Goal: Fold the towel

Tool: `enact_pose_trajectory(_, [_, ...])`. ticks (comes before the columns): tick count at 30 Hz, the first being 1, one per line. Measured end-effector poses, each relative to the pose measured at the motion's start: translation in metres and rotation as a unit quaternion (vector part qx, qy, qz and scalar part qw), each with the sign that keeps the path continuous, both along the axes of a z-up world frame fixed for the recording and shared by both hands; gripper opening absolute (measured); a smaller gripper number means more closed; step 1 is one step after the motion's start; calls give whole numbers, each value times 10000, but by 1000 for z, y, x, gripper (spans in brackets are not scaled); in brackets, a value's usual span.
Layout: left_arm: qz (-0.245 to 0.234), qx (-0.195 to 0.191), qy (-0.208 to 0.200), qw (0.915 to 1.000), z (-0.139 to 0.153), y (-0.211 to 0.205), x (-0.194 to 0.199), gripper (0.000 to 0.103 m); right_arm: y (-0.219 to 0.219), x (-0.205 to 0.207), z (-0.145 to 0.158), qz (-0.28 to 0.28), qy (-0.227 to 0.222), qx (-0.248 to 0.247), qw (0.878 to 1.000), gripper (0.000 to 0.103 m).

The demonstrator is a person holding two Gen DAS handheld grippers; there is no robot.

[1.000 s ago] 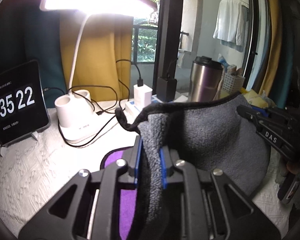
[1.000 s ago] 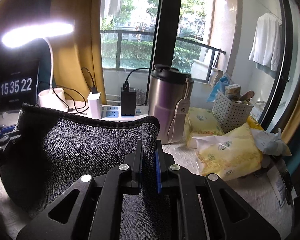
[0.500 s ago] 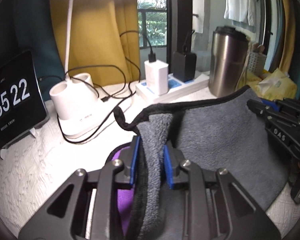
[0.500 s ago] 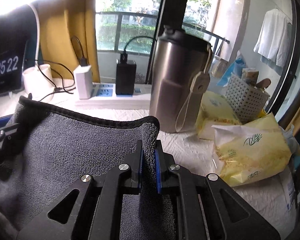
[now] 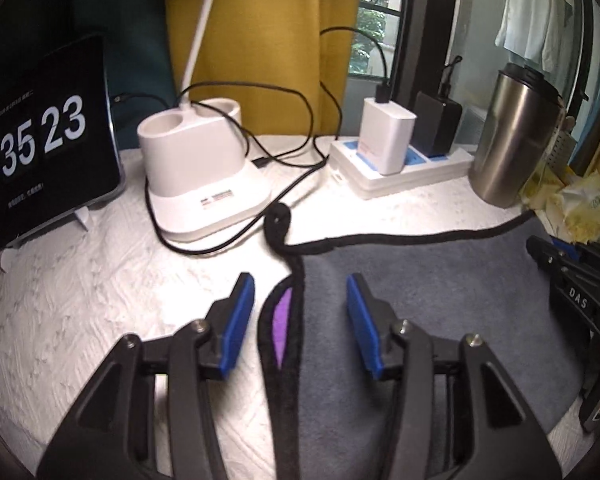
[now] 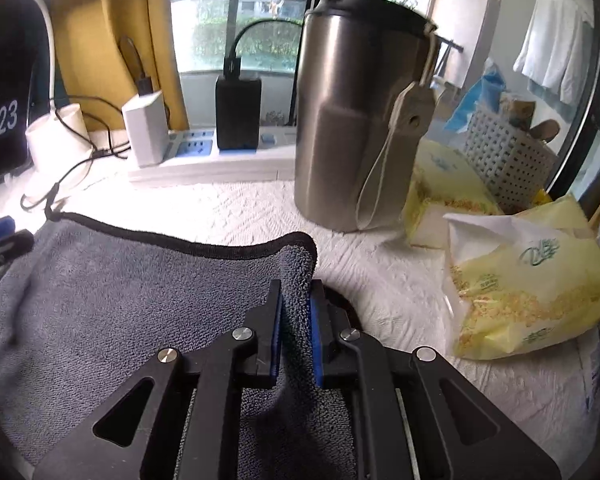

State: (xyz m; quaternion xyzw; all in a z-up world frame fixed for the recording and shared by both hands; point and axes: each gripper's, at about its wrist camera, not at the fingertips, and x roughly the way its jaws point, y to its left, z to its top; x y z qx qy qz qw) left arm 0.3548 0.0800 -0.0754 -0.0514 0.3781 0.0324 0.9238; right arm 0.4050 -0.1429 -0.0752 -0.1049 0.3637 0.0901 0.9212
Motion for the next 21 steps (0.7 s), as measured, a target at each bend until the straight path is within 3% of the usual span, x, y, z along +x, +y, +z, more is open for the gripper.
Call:
enact_pose_trajectory(3, [37,-43,-1,10000,-1,4,-4,50,0,-2,2,-12,-86,-7,10000,30])
enact_pose_trajectory(9, [-66,8,-128,9999,7,-2,-13,50,-5,-12,11,-29,-296,137,9995,52])
enact_pose_trajectory(18, [-182,-26,-361,9992,22,-7,-38,56,-4,-40,35,88,-590,116,9982,53])
enact_pose_trajectory(21, [-198,-138,-540,9983,31,-6,-49,71,-6,-50,41,92,-653,163,9977,53])
